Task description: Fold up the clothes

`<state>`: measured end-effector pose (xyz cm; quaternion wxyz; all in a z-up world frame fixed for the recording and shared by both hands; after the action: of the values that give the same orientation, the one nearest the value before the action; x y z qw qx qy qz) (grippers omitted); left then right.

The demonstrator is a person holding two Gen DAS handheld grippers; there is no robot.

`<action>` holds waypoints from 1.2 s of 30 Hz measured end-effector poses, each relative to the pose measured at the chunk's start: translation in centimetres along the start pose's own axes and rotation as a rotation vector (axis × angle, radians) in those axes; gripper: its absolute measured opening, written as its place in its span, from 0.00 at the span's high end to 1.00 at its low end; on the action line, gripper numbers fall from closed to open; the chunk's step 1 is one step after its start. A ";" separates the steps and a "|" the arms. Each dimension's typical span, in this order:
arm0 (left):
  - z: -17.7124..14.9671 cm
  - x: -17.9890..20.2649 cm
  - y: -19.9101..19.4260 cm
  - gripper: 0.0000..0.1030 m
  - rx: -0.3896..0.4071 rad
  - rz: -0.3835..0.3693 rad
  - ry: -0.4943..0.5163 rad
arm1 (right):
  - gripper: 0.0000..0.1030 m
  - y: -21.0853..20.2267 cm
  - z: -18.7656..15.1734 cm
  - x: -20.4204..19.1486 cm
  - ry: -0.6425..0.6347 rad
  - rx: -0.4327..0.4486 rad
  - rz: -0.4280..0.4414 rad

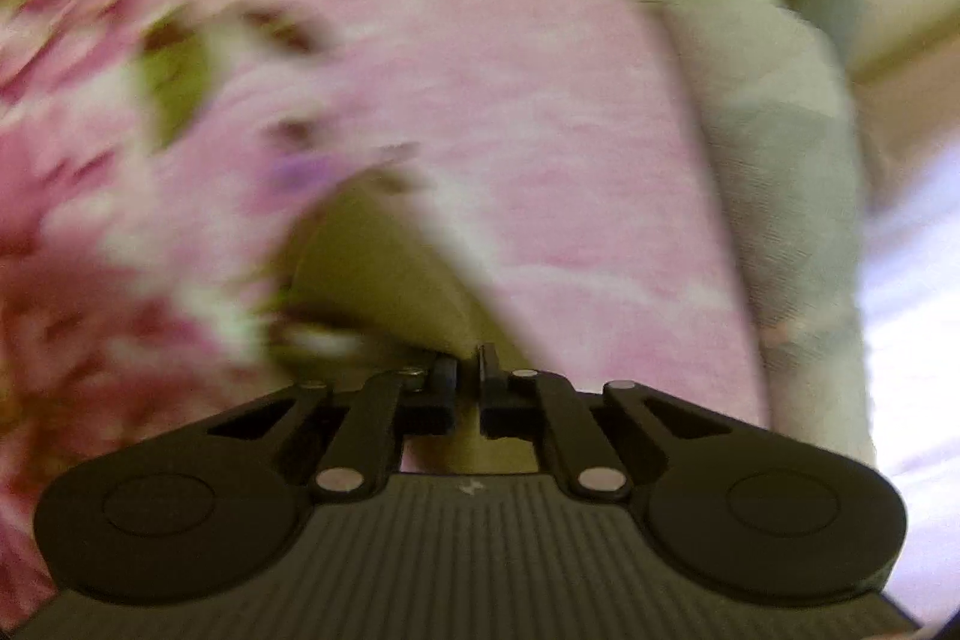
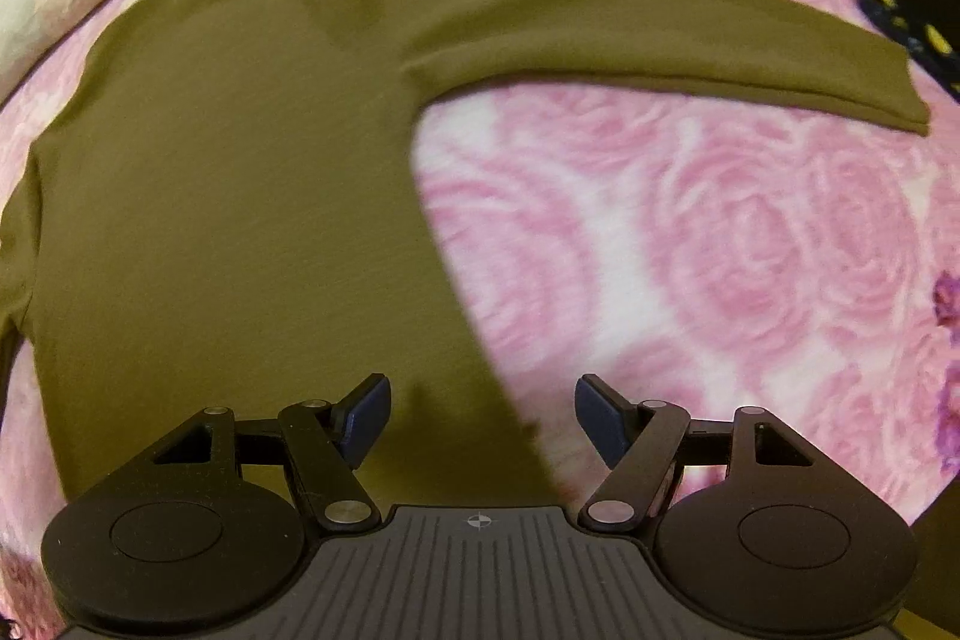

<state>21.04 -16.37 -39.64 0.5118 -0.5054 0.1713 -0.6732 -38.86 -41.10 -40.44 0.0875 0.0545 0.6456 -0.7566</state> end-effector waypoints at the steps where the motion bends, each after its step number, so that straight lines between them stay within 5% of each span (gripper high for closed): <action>1: -0.5 2.7 -1.2 0.97 0.016 -0.061 0.071 | 0.31 -0.4 0.1 0.6 0.007 0.012 -0.004; 4: -3.8 11.5 -5.6 0.97 0.049 -0.283 0.309 | 0.31 -1.4 0.8 2.3 0.031 0.048 -0.013; 8: -13.7 21.2 -12.9 0.97 -0.005 -0.638 0.622 | 0.31 -2.4 1.9 3.8 0.069 0.093 -0.005; 10: -20.1 23.4 -14.6 0.91 -0.135 -0.758 0.739 | 0.31 -2.7 2.5 4.2 0.083 0.114 0.003; 12: -26.5 23.6 -14.3 0.72 -0.282 -0.781 0.830 | 0.31 -2.8 3.1 4.4 0.094 0.134 0.016; 15: -33.8 21.4 -11.7 0.69 -0.427 -0.682 0.976 | 0.31 -2.4 4.0 4.2 0.101 0.161 0.038; 18: -35.7 18.1 -9.6 0.69 -0.480 -0.558 1.050 | 0.31 -1.7 4.9 3.6 0.105 0.194 0.078; 21: -33.3 15.5 -7.9 0.69 -0.458 -0.457 1.067 | 0.31 -1.0 5.6 2.7 0.125 0.221 0.152; 27: -25.7 13.9 -3.6 0.68 -0.332 -0.268 1.109 | 0.31 2.6 6.6 -0.9 0.418 0.167 0.536; 30: -24.4 14.2 -2.5 0.65 -0.278 -0.238 1.152 | 0.31 4.7 7.2 -3.3 0.563 0.133 0.690; 33: -24.2 14.5 -1.7 0.63 -0.241 -0.228 1.202 | 0.32 6.8 8.4 -5.6 0.591 0.116 0.723; 34: -24.3 14.5 -1.4 0.63 -0.236 -0.227 1.215 | 0.37 7.4 8.7 -6.3 0.586 0.110 0.713; 35: -24.5 14.5 -1.2 0.63 -0.234 -0.227 1.227 | 0.60 8.1 8.9 -6.8 0.581 0.097 0.705; 36: -24.8 14.5 -1.1 0.63 -0.232 -0.229 1.237 | 0.65 8.8 9.0 -7.3 0.577 0.084 0.697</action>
<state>-0.23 -35.52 -42.13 0.1850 -0.0905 0.4520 -0.8679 -29.67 -50.88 -46.03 0.1513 0.4807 0.5556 -0.6613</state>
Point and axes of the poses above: each gripper's, at about its wrist camera, not at the fingertips, and y roughly the way its jaws point, x to its right, z to its top, the point moved 8 cm from there along y, roughly the way its jaws point, and after that the axes turned 8 degrees about z, right-handed, at the moved point
